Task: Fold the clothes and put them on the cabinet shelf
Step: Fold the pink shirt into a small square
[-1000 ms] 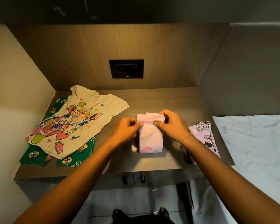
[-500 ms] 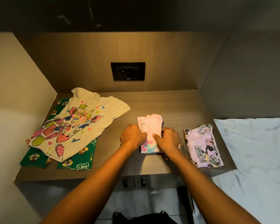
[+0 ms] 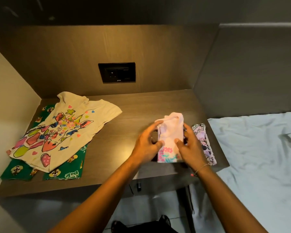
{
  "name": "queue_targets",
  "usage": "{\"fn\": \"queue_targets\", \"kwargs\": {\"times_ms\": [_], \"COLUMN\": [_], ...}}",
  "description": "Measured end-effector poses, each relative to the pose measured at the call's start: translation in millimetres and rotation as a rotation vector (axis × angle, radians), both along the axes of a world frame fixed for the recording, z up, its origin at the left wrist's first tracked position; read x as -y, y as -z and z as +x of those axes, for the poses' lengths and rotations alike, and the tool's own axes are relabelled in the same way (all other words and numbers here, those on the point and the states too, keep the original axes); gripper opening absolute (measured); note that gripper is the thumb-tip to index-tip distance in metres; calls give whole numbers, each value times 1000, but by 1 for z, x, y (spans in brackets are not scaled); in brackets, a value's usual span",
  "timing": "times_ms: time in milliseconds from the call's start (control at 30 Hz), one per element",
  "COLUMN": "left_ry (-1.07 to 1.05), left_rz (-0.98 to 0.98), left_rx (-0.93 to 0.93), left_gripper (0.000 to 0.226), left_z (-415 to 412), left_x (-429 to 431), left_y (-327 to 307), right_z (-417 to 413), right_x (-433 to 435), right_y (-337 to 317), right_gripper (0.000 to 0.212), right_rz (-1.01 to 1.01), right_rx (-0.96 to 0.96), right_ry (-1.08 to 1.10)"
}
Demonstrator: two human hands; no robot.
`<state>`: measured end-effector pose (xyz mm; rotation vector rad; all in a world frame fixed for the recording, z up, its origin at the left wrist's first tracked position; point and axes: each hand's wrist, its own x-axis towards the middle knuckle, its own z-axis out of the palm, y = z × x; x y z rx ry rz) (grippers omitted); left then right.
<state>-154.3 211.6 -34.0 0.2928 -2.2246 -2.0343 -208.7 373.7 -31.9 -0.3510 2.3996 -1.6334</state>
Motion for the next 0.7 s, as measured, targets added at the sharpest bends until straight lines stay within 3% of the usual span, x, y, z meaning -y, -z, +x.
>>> {"fn": "queue_targets", "kwargs": {"times_ms": [200,333,400,467,533,600,700], "left_ry": [79,220,170,172,310,452,501], "left_rz": [-199,-787,-974,-1039,-1118,-1166,-1218], "left_rx": [-10,187,82,-67,-45,82,111], "left_gripper": [70,78,83,89,97,101,101], "left_z": [-42,-48,-40,-38,-41,-46,-55], "left_x": [-63,-78,-76,-71,-66,-62,-58], "left_y": [4,27,38,46,52,55,53], "right_z": [-37,-38,-35,-44,-58,-65,-71], "right_x": [-71,-91,-98,-101,-101,-98,-97], "right_y": [-15,4,11,12,15,23,30], "right_gripper": [58,67,70,71,70,68,68], "right_rz": [194,526,567,614,823,1011,1073], "right_rx": [-127,-41,-148,-330,-419,-355,-305], "right_ry": [68,-5,-12,-61,-231,-392,-426]}}
